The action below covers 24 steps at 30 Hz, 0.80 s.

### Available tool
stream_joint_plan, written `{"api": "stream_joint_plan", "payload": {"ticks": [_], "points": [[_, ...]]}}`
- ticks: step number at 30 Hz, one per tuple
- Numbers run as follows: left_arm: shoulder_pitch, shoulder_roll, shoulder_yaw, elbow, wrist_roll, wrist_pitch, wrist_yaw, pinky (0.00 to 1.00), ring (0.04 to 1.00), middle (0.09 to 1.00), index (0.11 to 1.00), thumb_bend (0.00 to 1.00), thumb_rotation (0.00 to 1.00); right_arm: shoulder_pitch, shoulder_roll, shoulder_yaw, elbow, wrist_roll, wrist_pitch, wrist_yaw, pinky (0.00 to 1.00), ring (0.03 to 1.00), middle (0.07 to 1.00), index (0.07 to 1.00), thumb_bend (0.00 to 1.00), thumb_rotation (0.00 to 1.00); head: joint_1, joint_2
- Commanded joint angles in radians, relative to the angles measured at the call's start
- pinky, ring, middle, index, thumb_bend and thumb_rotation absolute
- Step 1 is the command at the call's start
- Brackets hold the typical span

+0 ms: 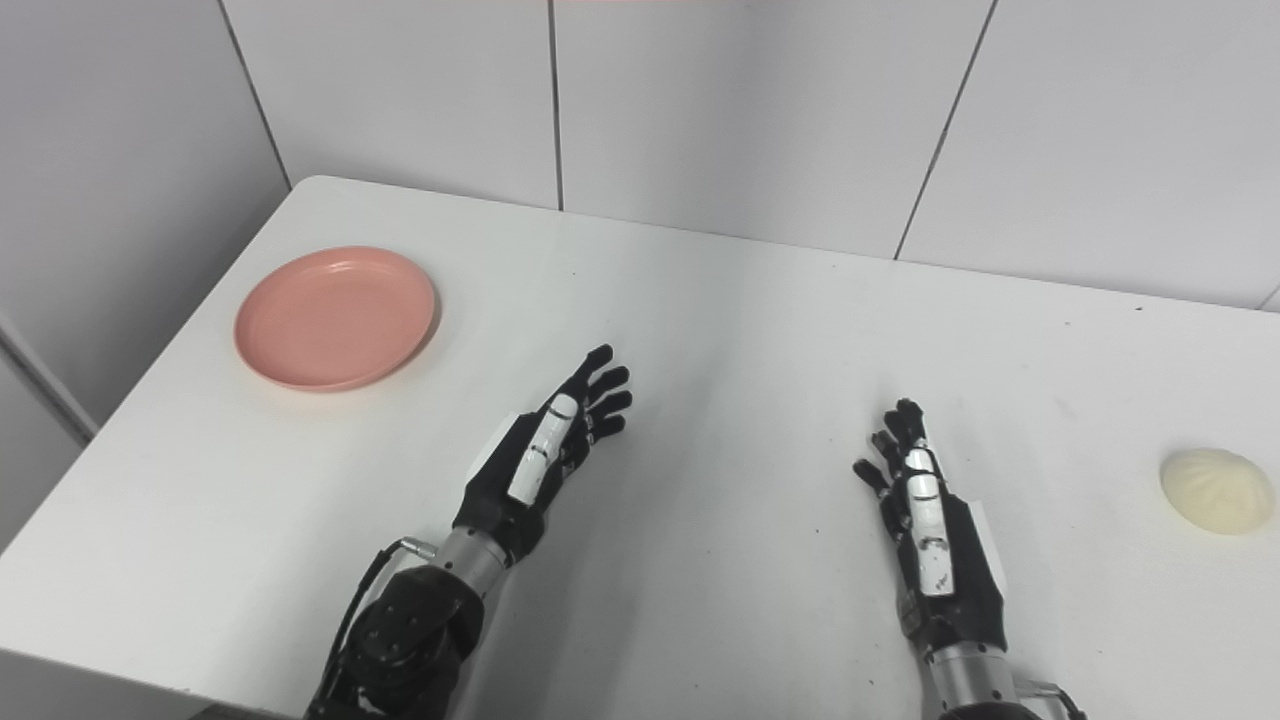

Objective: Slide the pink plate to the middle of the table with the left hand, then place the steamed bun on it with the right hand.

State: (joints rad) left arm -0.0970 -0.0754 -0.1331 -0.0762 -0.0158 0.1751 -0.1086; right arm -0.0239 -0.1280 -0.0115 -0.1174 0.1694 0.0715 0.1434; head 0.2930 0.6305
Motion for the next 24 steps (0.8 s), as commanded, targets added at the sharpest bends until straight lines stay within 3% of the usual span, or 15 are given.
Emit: {"api": "stream_joint_plan", "payload": {"ticks": [1,11,18,24], "points": [[-0.064,0.005,0.009,-0.062,-0.005,0.008,0.000,0.91,0.906,0.925,0.930,0.51,1.00,-0.011,-0.008,-0.006,-0.012,-0.002,0.020,0.000,1.00,0.978,0.989,0.991,0.28,1.00,0.001,-0.002],[-0.107,0.020,0.091,-0.191,-0.057,0.054,0.009,0.85,0.846,0.857,0.853,0.52,0.98,-0.014,-0.013,-0.005,-0.003,0.000,0.015,0.005,1.00,0.982,0.992,0.995,0.29,1.00,0.009,-0.005],[-0.154,0.059,0.144,-0.313,-0.109,0.128,0.019,0.80,0.800,0.818,0.808,0.53,0.96,-0.016,-0.018,-0.004,0.004,0.000,0.008,0.009,1.00,0.981,0.993,0.995,0.27,1.00,0.013,-0.009],[-0.208,0.091,0.181,-0.341,-0.117,0.145,0.038,0.76,0.773,0.787,0.778,0.55,0.94,-0.015,-0.020,-0.003,0.000,0.002,0.013,0.009,1.00,0.982,0.994,0.997,0.28,1.00,0.016,-0.010]]}}
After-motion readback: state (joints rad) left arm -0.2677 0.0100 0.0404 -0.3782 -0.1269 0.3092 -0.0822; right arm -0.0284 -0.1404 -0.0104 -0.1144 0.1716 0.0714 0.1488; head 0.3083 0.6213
